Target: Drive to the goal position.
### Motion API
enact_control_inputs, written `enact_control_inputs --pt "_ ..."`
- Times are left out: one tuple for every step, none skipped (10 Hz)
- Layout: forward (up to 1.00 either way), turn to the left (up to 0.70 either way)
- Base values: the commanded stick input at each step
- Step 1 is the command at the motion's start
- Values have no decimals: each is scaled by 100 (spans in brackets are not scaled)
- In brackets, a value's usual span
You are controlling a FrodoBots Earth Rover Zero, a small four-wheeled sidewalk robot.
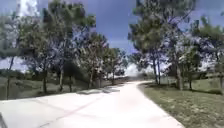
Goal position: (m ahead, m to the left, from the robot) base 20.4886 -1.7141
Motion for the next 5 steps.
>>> enact_control_inputs --pt "85 4" --pt "85 4" --pt "85 4" --pt "85 4" --pt "85 4"
